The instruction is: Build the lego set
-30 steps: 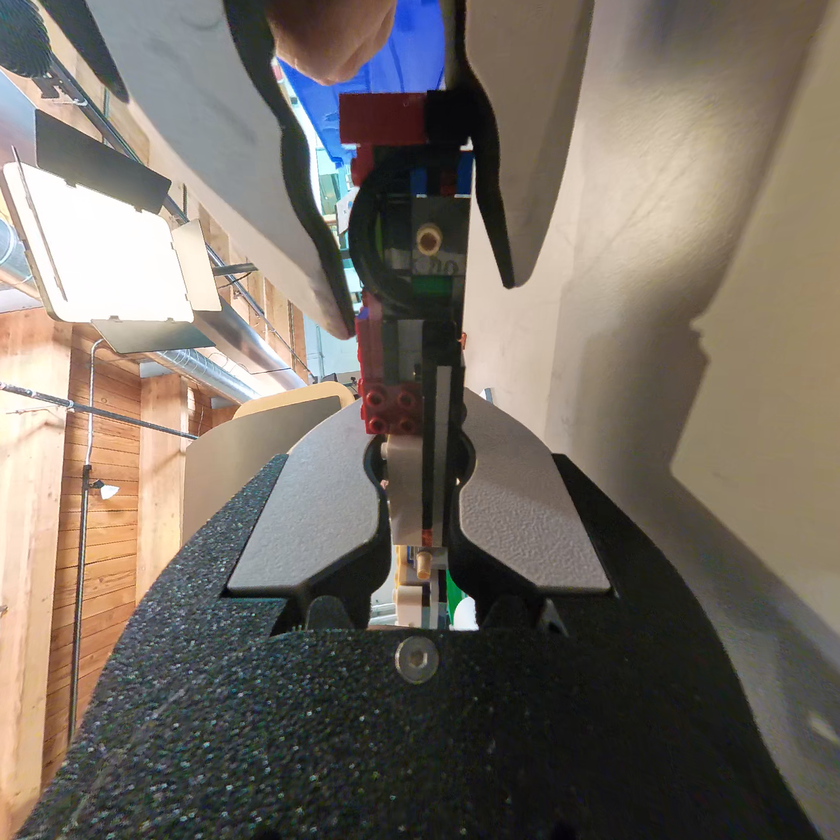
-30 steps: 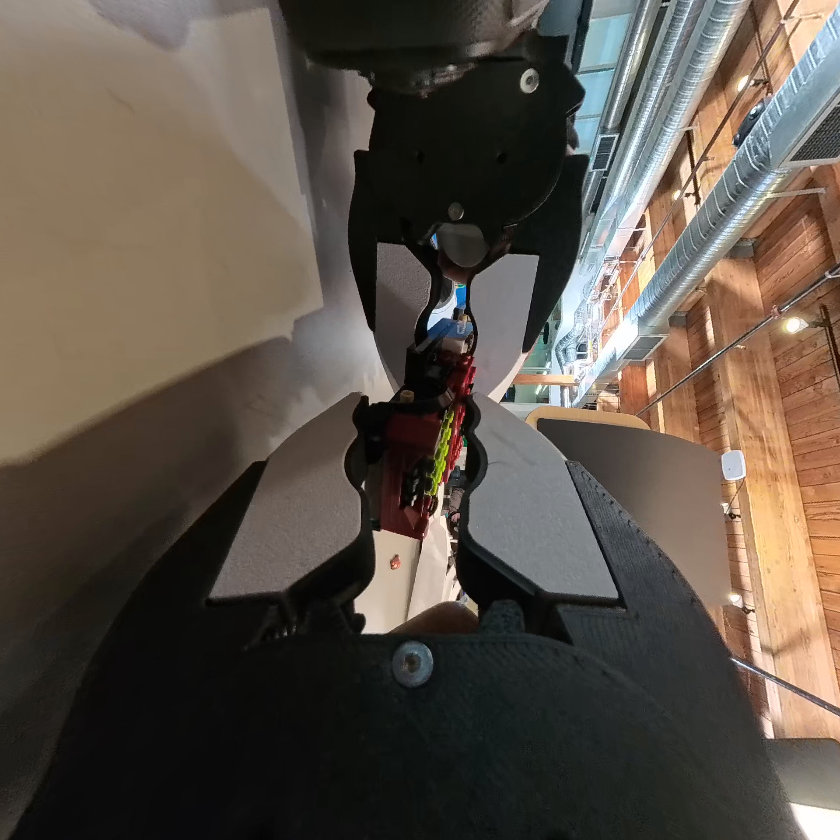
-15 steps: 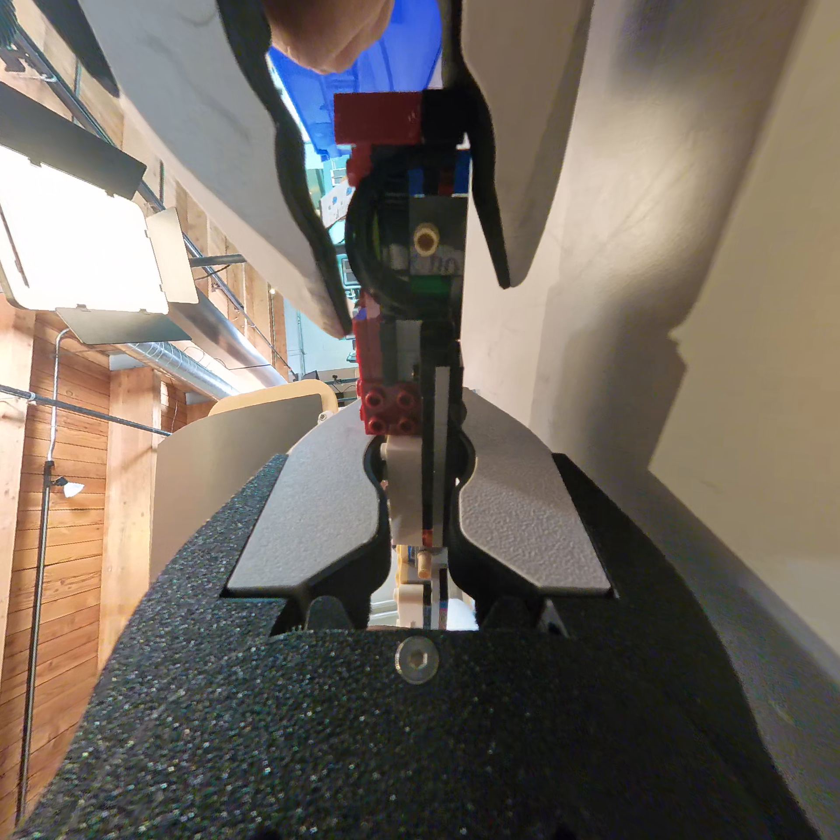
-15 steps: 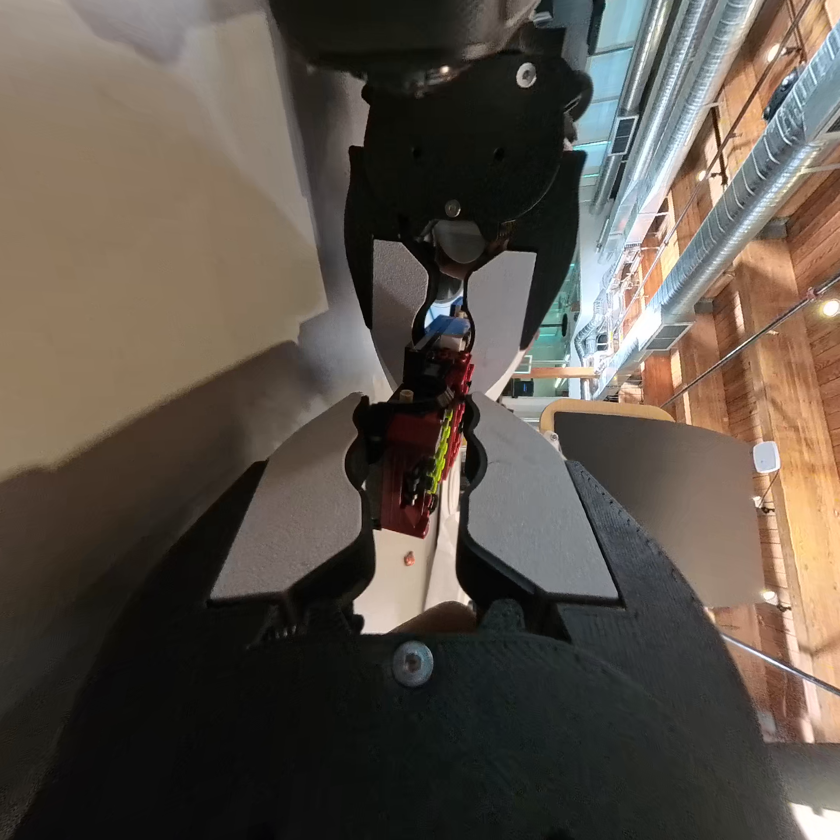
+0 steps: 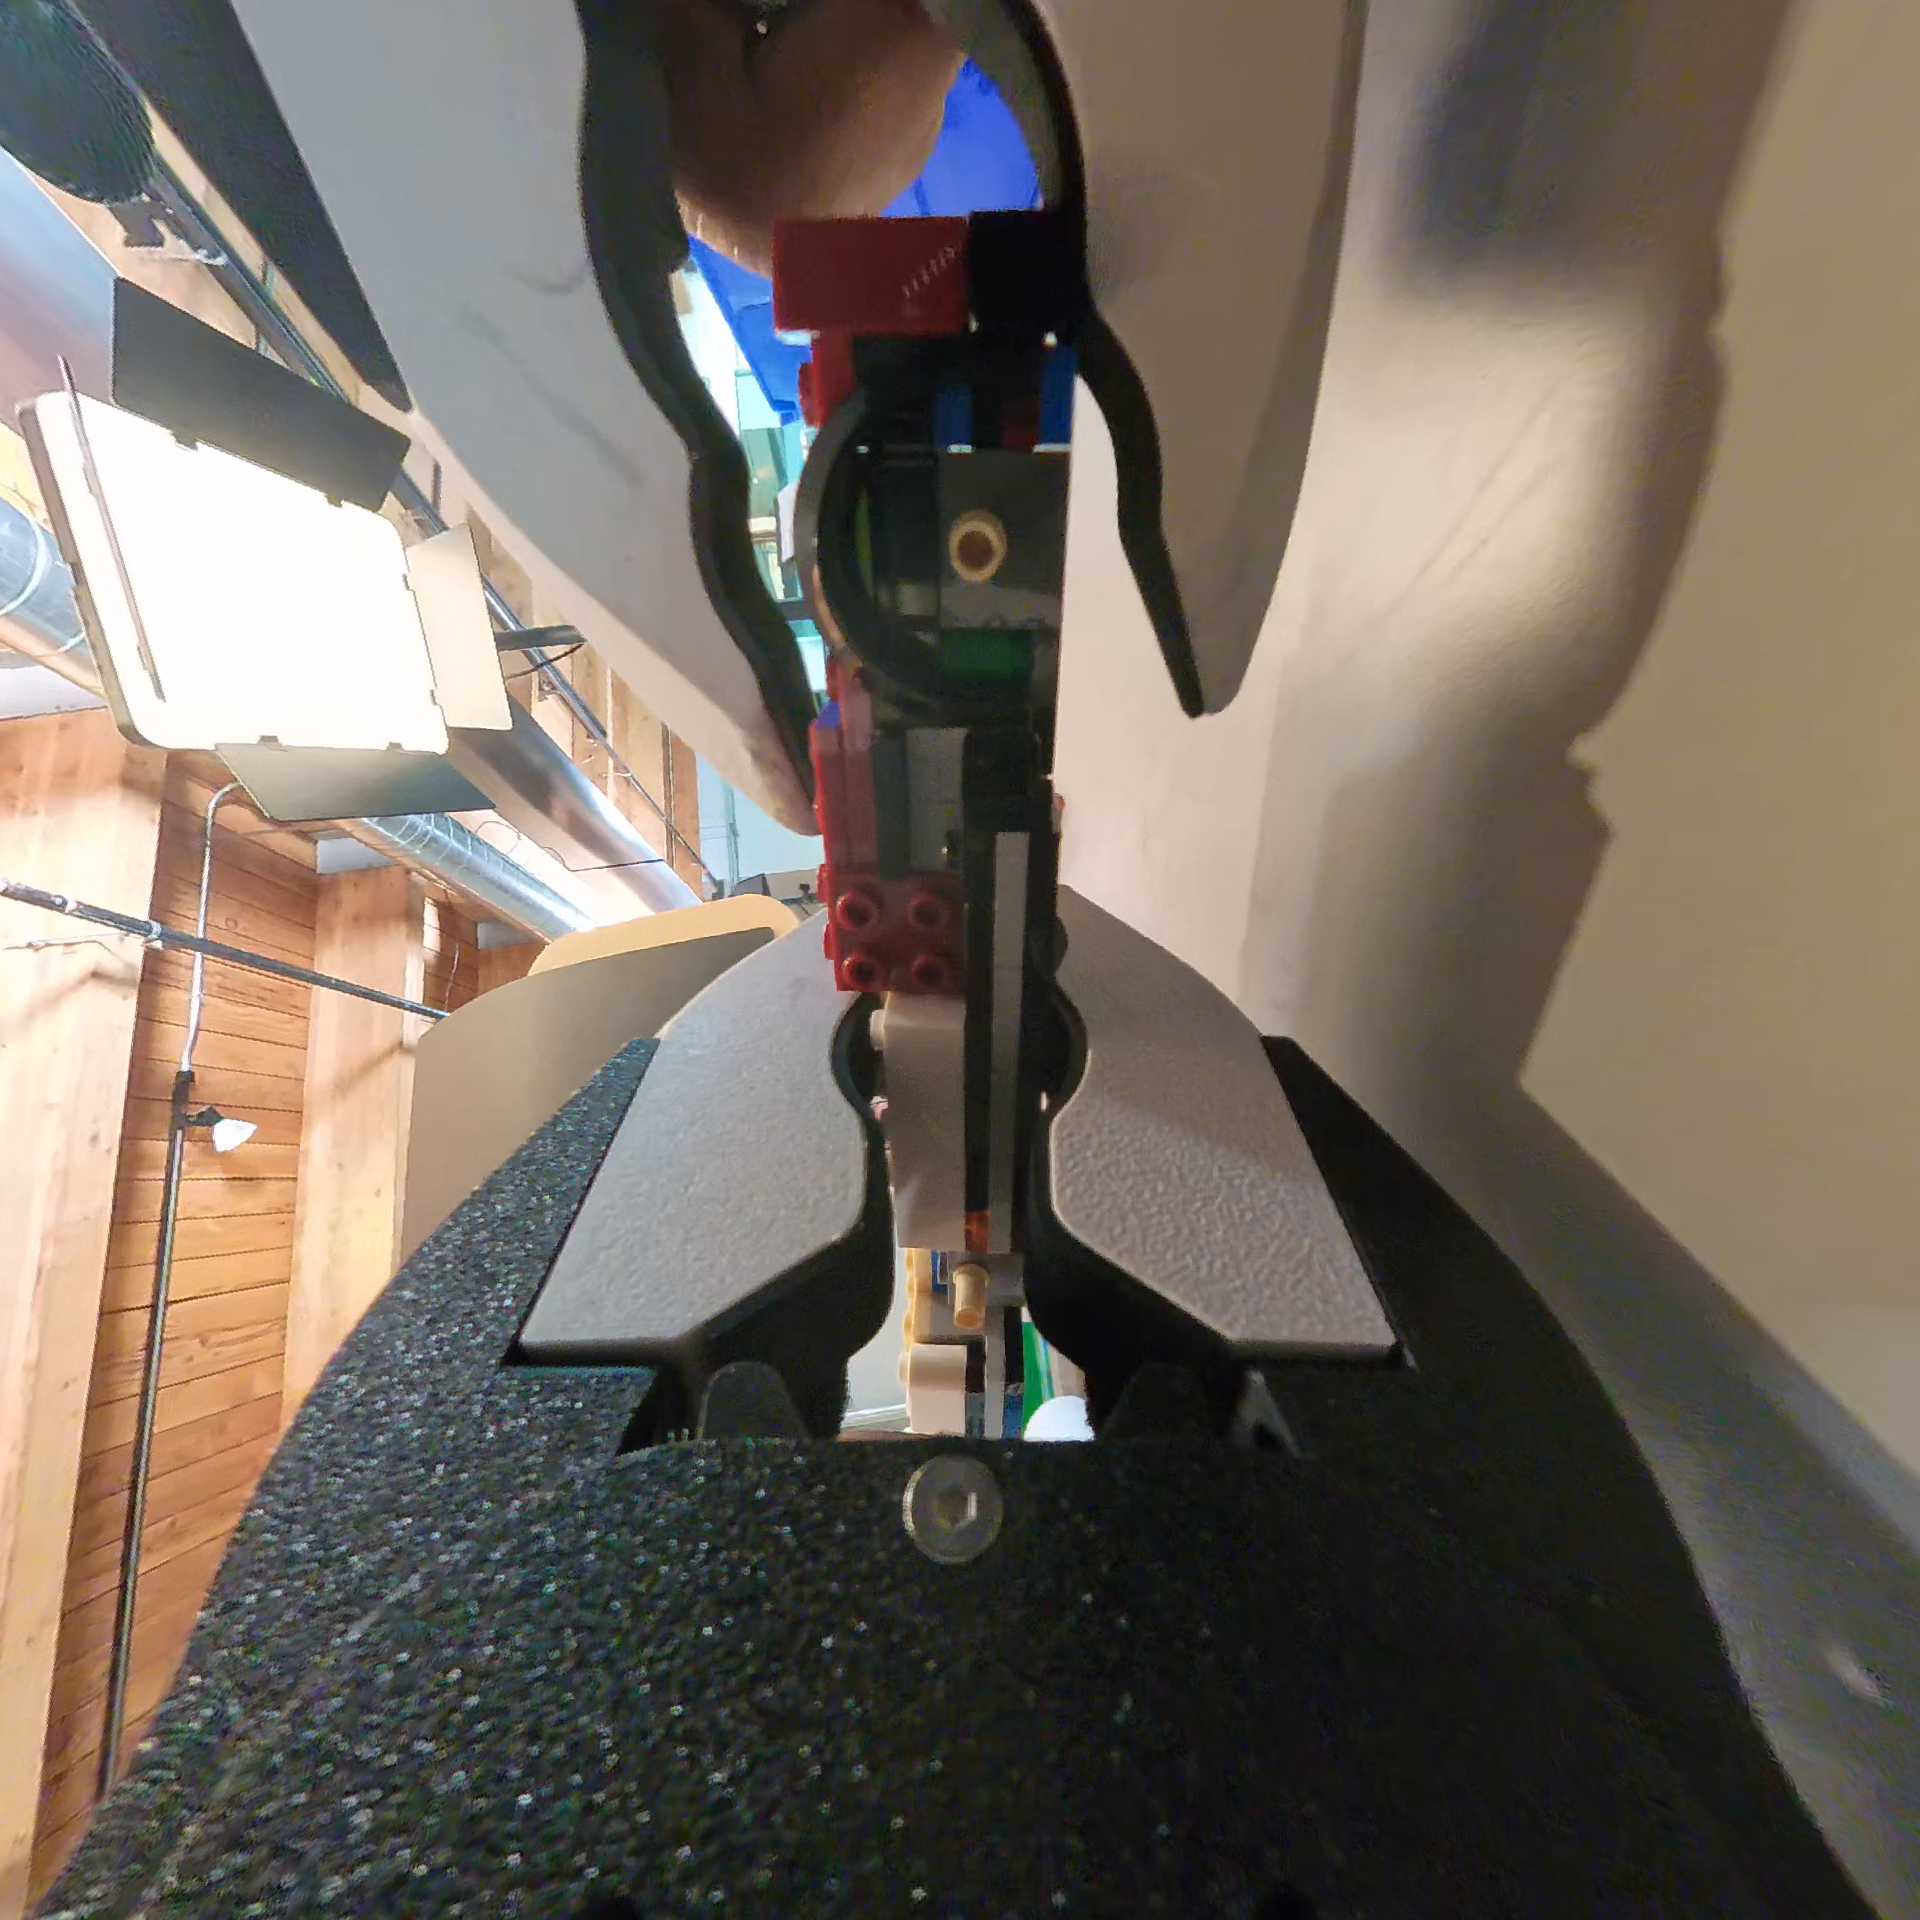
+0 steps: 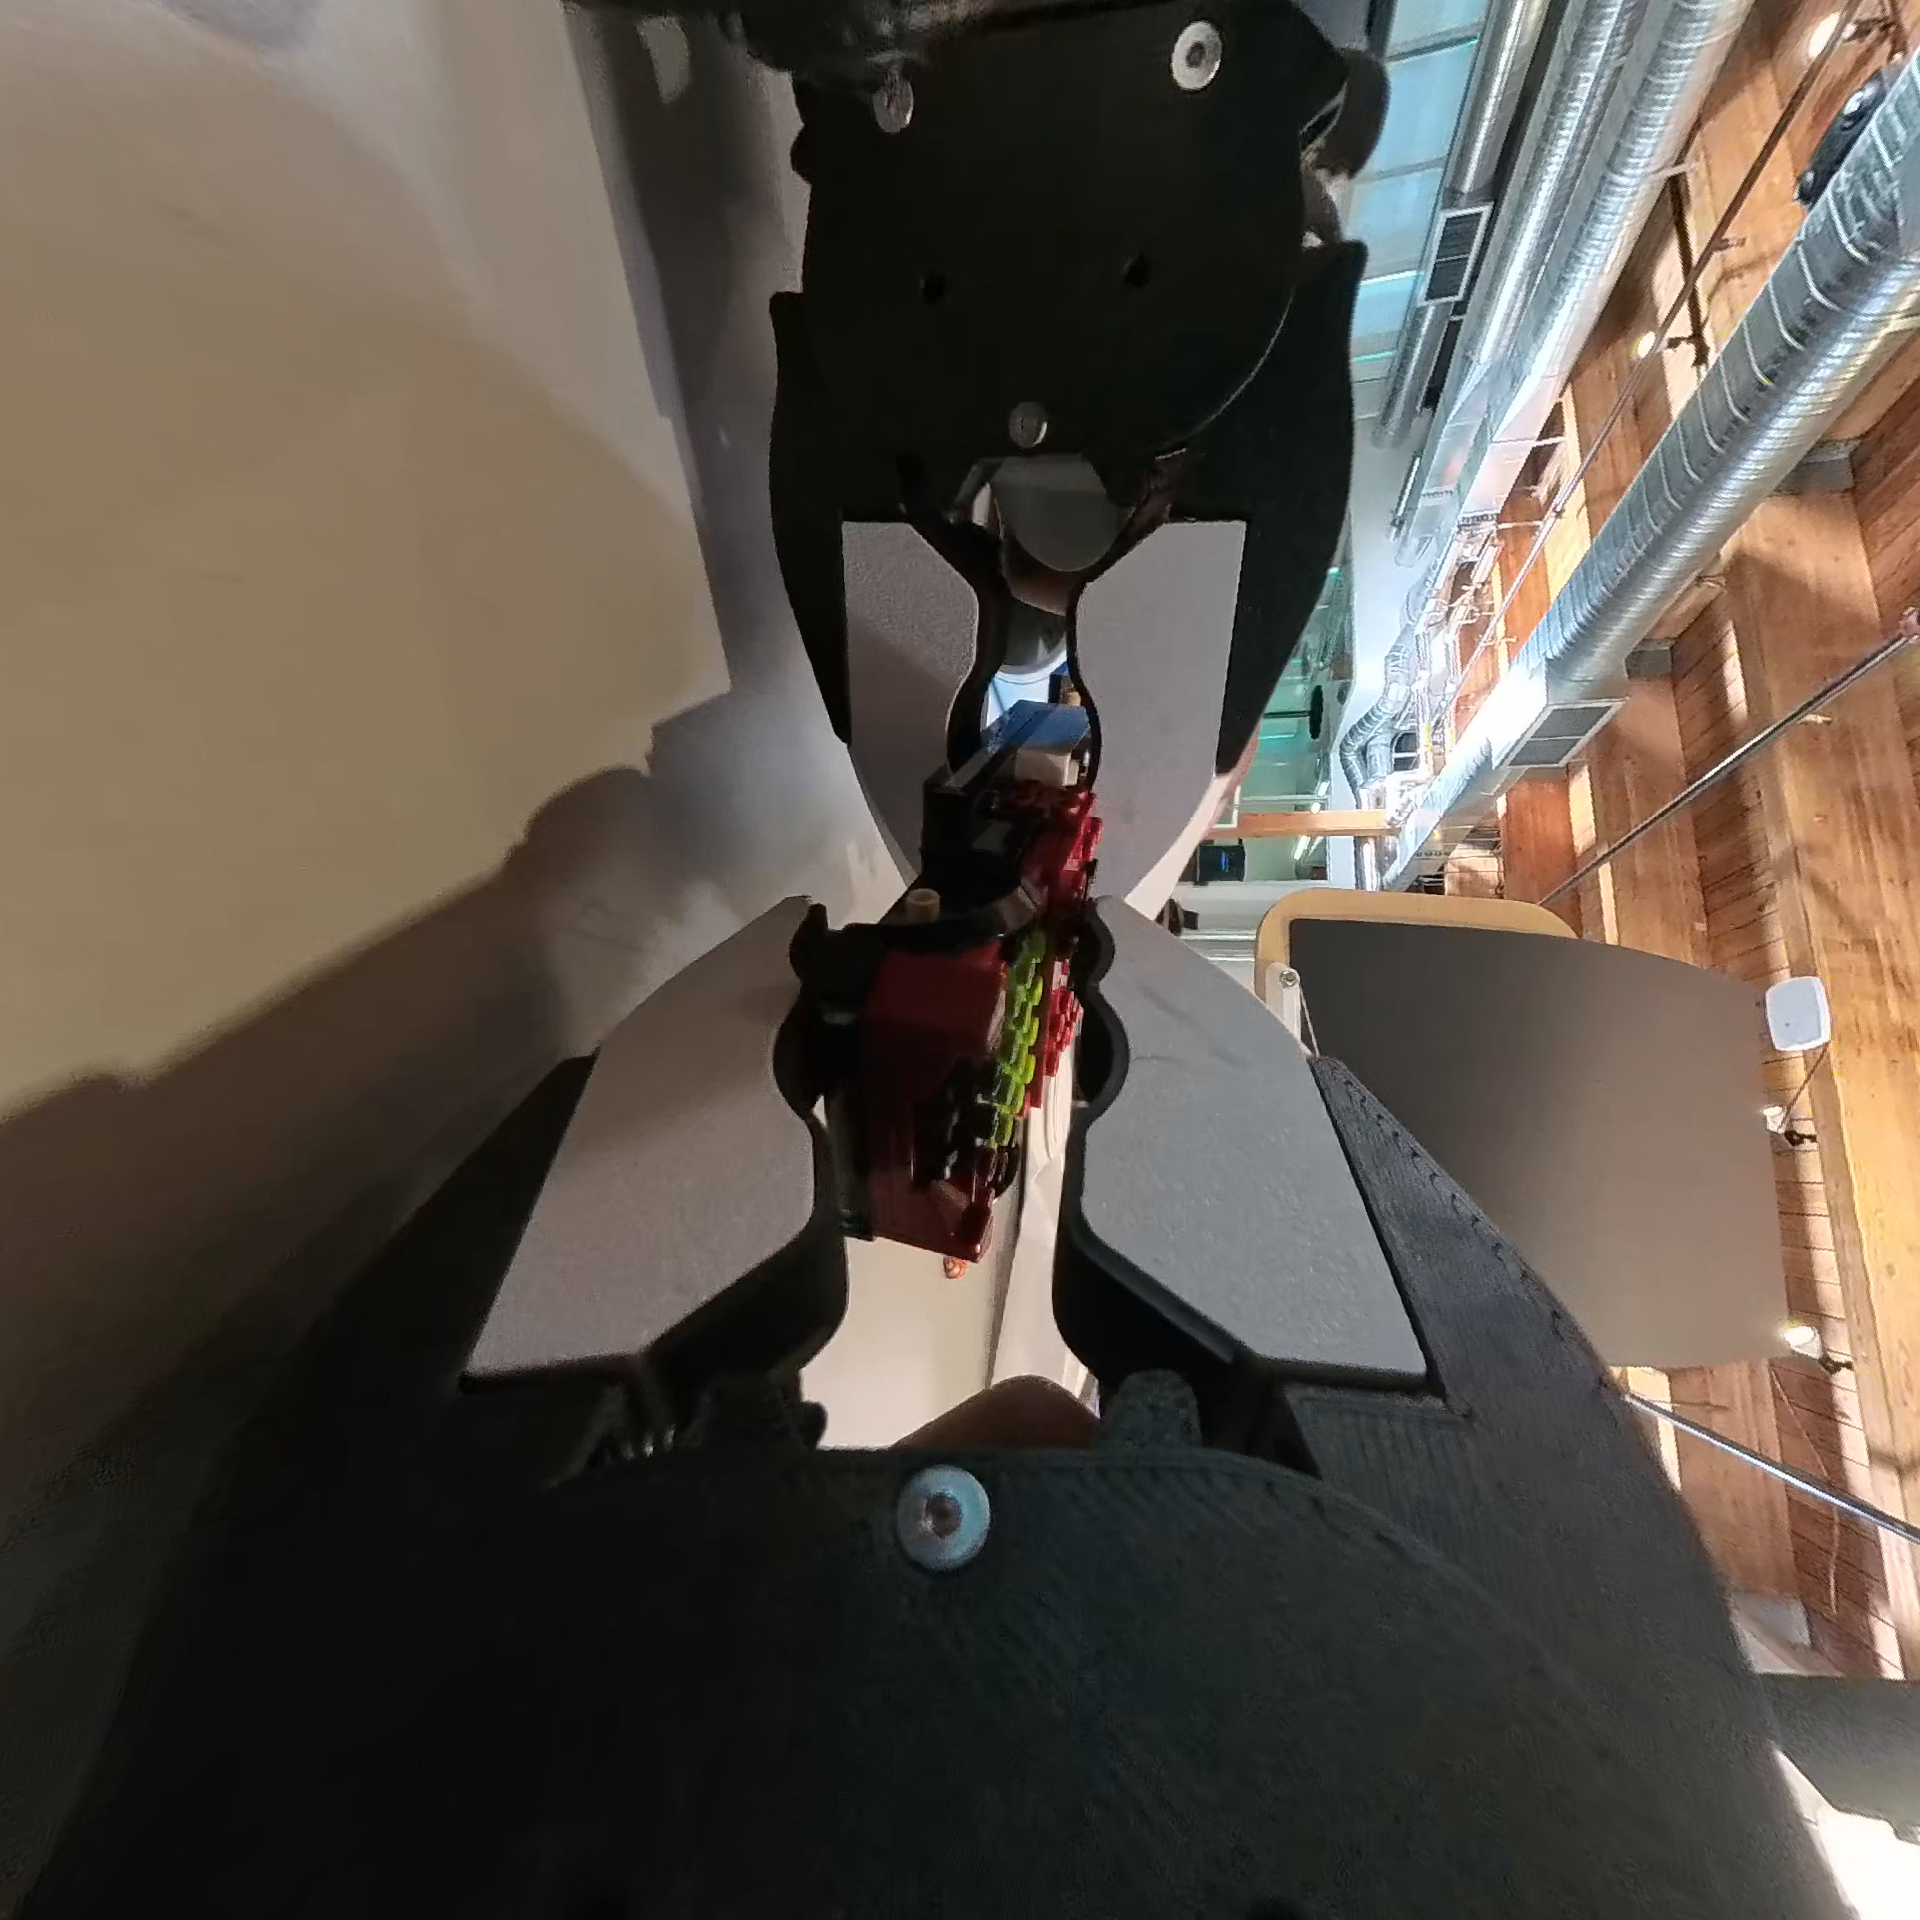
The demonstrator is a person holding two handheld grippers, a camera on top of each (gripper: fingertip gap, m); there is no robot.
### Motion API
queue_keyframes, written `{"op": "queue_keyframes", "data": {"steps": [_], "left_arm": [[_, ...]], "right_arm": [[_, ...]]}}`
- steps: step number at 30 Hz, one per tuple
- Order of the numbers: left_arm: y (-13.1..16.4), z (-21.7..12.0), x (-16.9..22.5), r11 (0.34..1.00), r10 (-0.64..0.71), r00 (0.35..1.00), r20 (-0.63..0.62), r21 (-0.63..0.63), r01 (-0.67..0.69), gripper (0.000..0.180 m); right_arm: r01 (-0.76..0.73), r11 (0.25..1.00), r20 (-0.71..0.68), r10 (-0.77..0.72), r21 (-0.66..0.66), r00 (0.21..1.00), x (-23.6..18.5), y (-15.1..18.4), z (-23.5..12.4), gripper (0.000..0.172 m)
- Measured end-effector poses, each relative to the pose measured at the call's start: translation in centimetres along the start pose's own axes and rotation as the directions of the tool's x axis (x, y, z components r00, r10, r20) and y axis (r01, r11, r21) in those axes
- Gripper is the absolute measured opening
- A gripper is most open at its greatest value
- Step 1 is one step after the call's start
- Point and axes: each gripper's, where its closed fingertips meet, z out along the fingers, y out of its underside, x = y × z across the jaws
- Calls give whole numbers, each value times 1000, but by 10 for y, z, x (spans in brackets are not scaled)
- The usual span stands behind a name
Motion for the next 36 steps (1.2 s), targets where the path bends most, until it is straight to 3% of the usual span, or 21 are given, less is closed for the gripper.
{"op": "queue_keyframes", "data": {"steps": [6, 18, 23, 36], "left_arm": [[3, 3, 1, 1000, -18, 1000, -3, -18, 18, 25], [25, 1, -2, 992, -70, 997, 33, -106, 73, 25], [33, 1, 3, 988, -73, 997, 19, -137, 75, 25], [53, 0, 5, 976, -90, 996, 28, -196, 94, 25]], "right_arm": [[10, 999, -24, -10, -34, 1000, 3, 3, 3, 45], [-35, 999, -113, 38, 27, 993, 20, -6, -6, 46], [-93, 992, -110, 102, 85, 989, 19, -16, -9, 37], [-146, 984, -71, 154, 105, 986, 8, -12, -5, 36]]}}
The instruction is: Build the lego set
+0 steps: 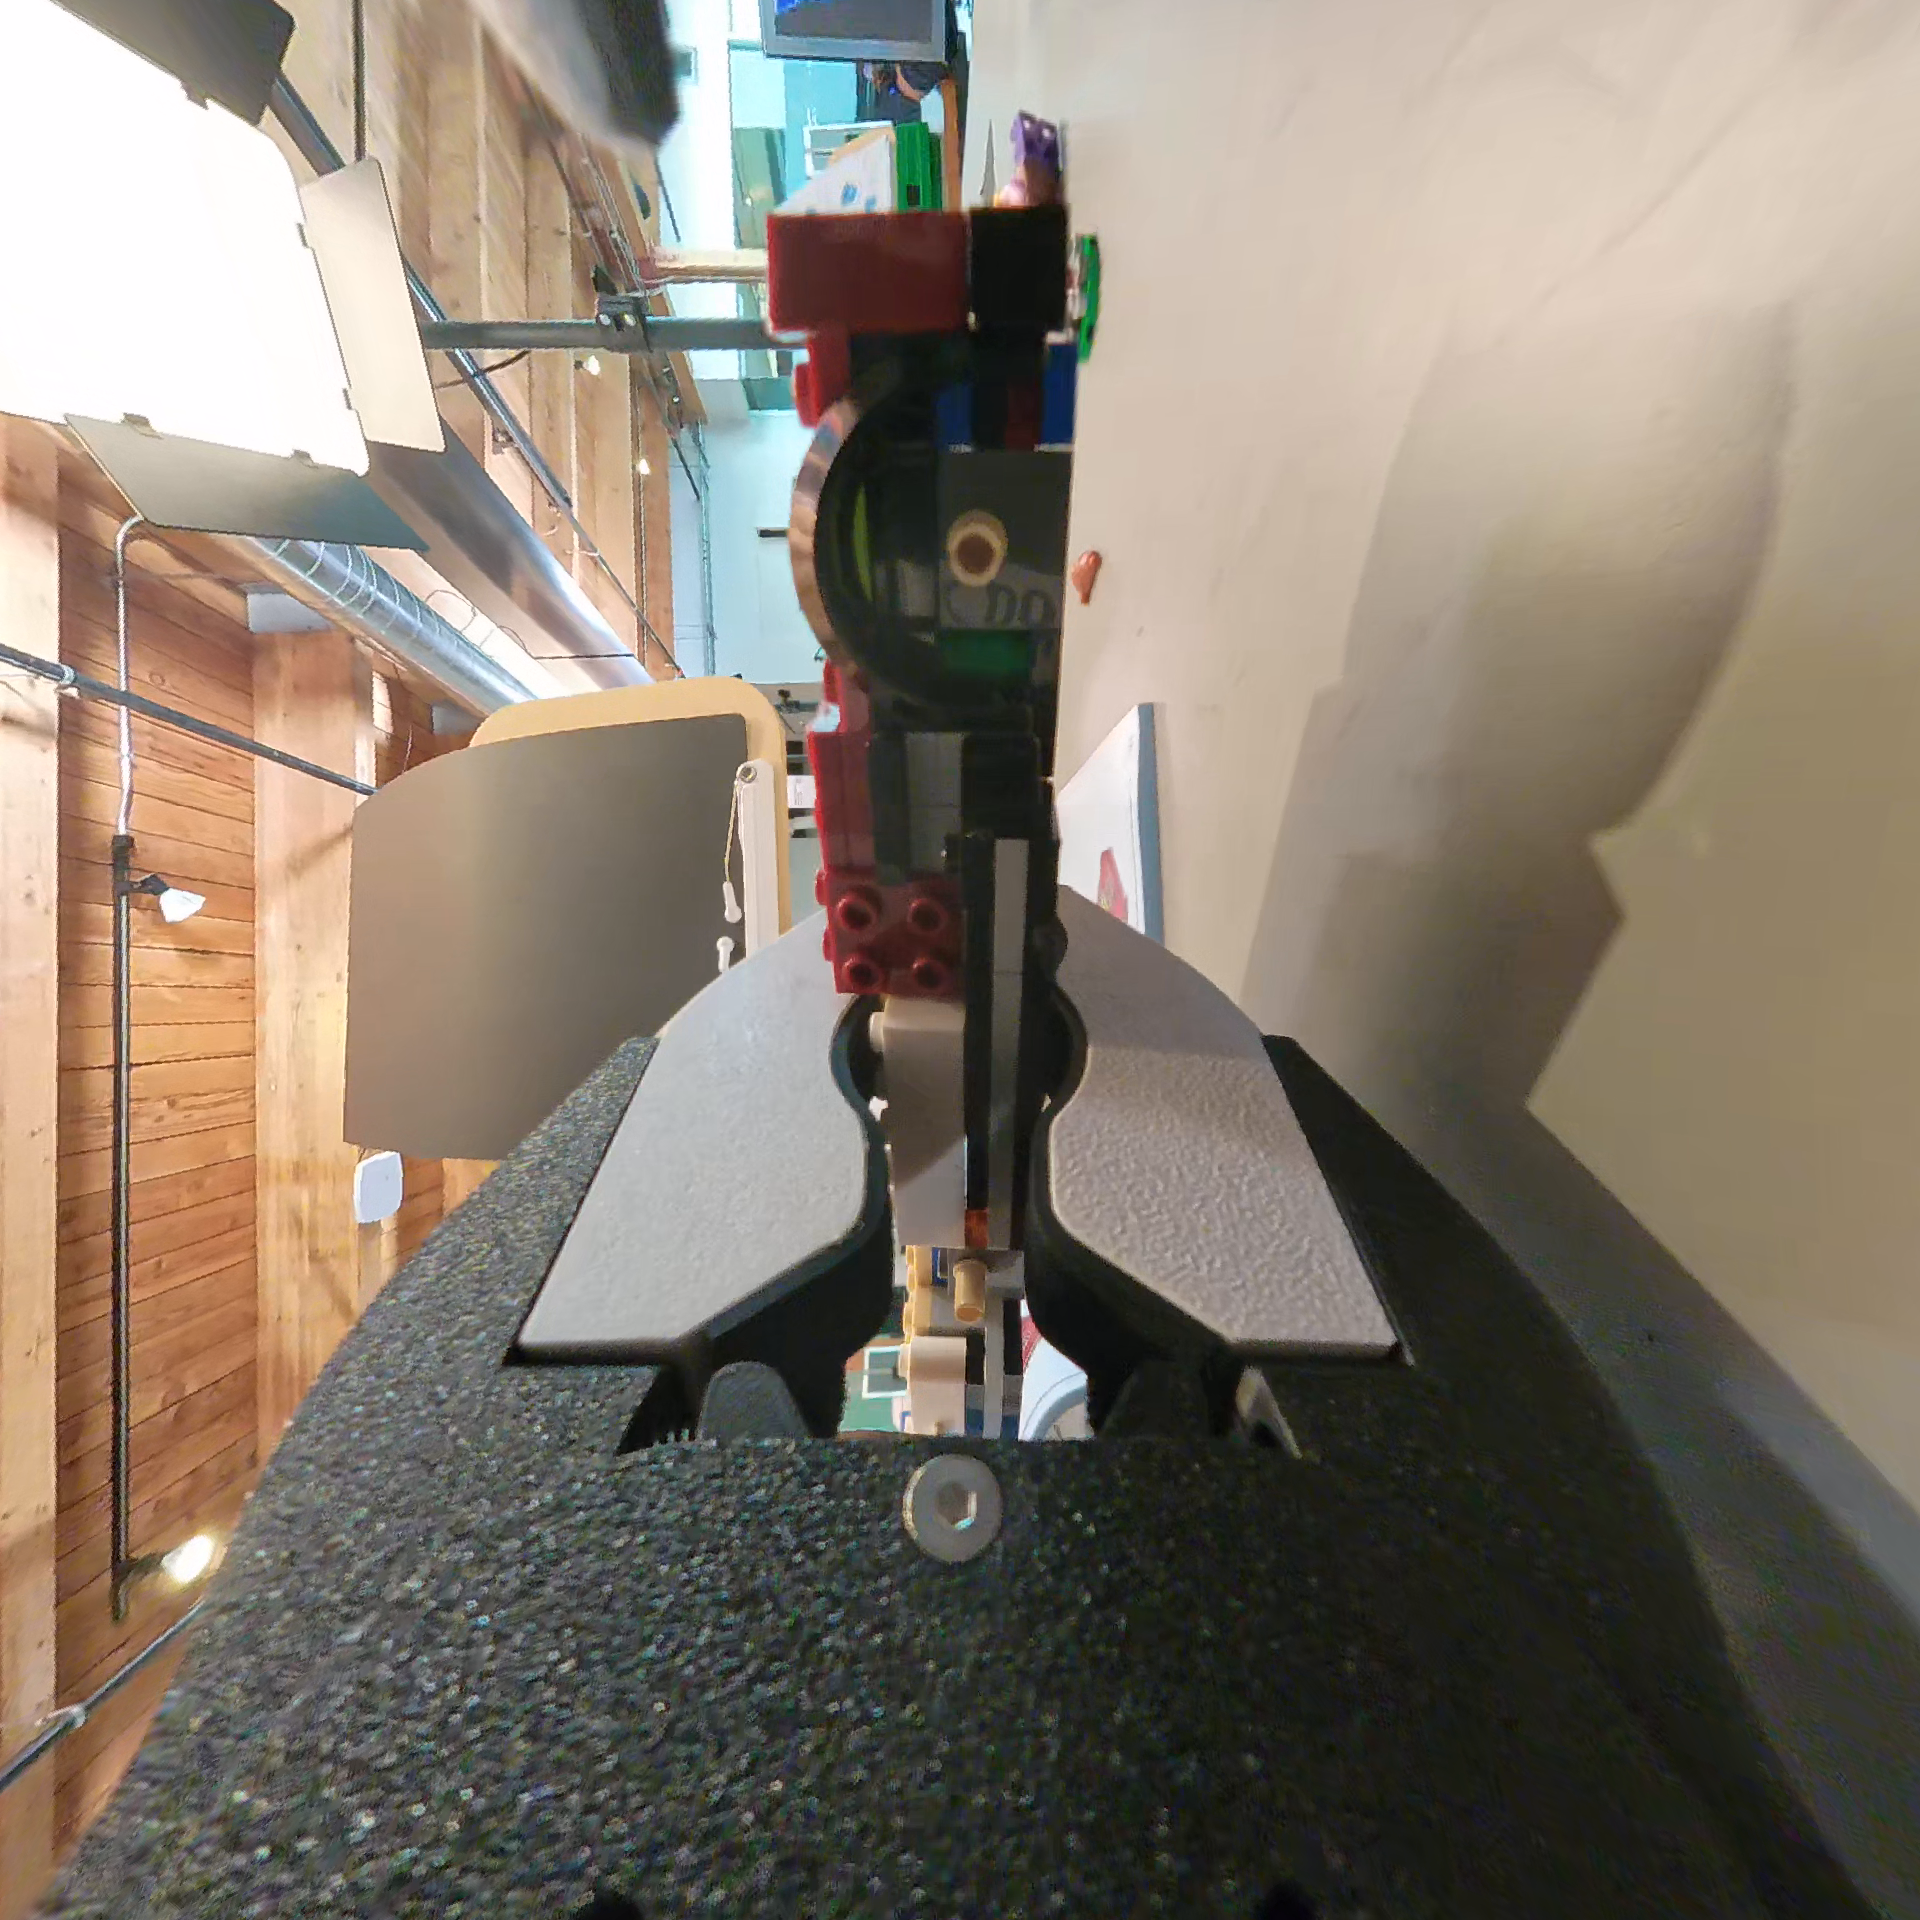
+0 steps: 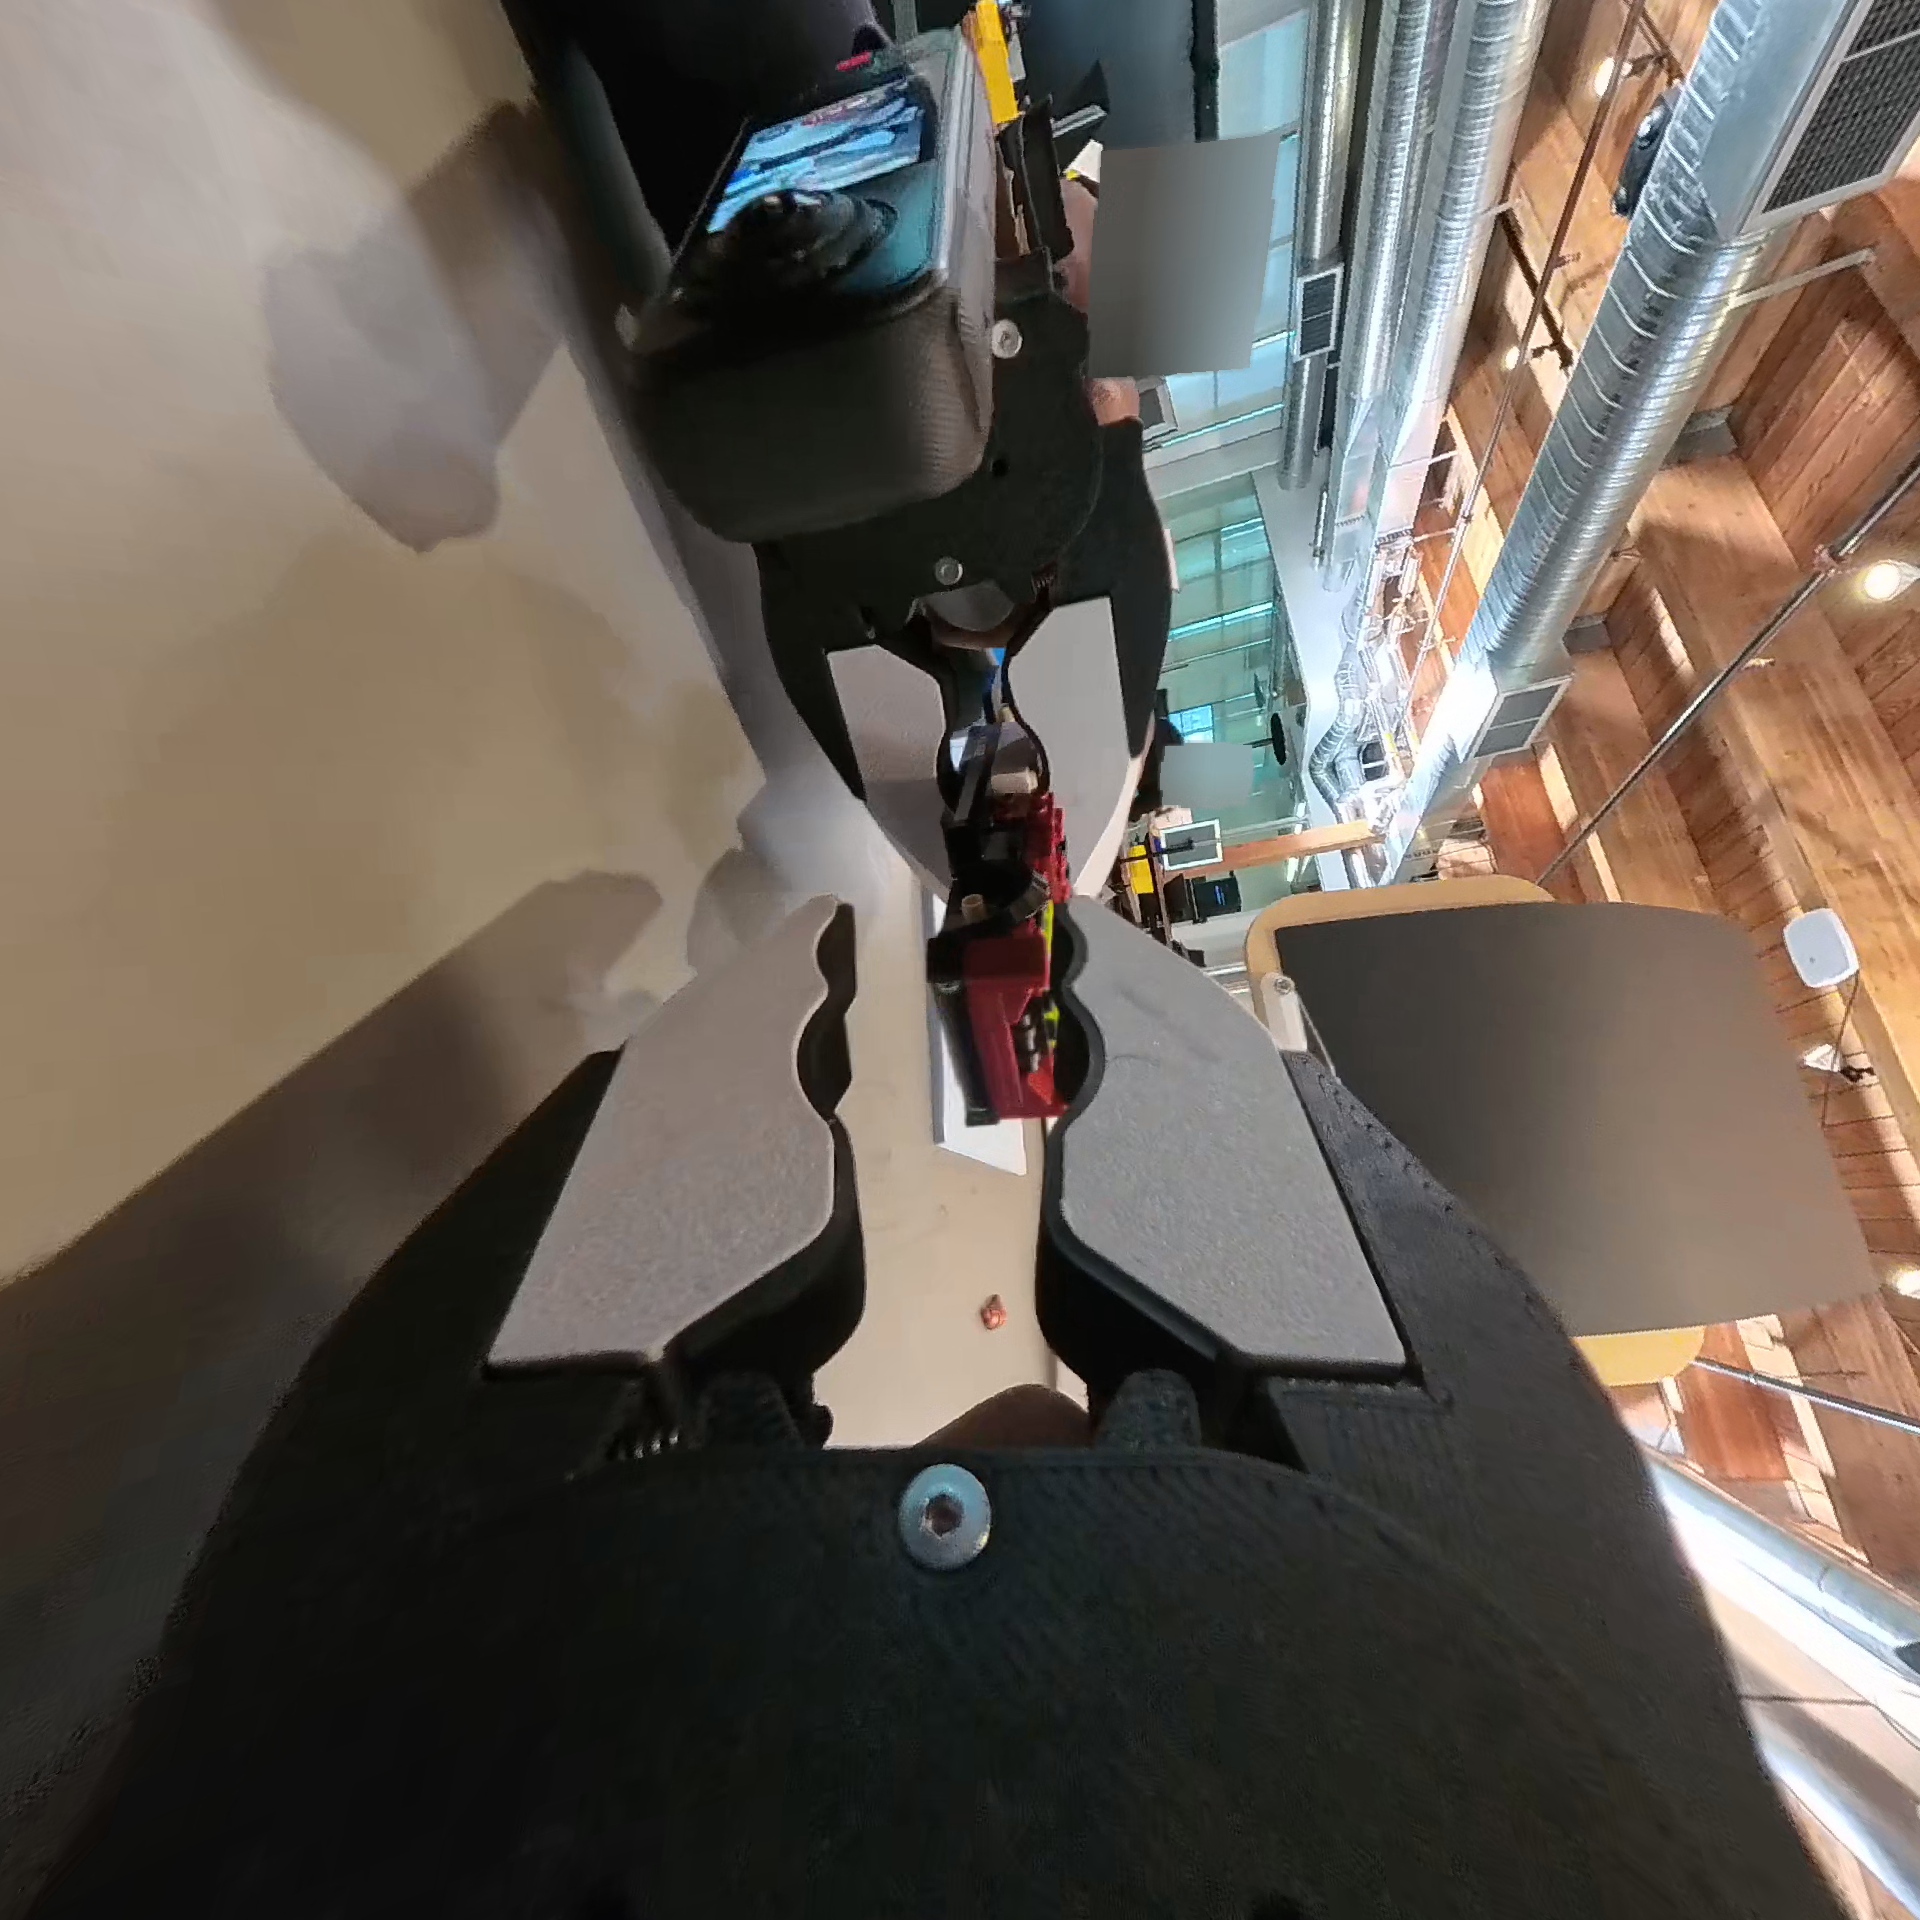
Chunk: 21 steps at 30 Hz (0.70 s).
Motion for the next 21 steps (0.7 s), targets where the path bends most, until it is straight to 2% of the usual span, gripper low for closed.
{"op": "queue_keyframes", "data": {"steps": [6, 11, 16, 19, 21], "left_arm": [[2, 1, -3, 1000, -25, 999, 20, 1, 25, 25], [4, -1, -7, 999, -36, 998, 52, -24, 37, 25], [6, -1, -7, 998, -39, 997, 59, -39, 42, 25], [5, -1, -6, 998, -37, 998, 60, -39, 40, 25], [2, 1, -5, 999, -35, 998, 59, -39, 38, 25]], "right_arm": [[13, 999, 25, -12, -39, 1000, -4, 2, -1, 35], [9, 989, 58, 0, -150, 998, 1, 11, -17, 21], [46, 953, 65, -27, -301, 998, 26, 45, -66, 23], [65, 913, 86, -33, -402, 996, 54, 74, -108, 23], [48, 871, 128, 18, -489, 992, 69, 103, -137, 23]]}}
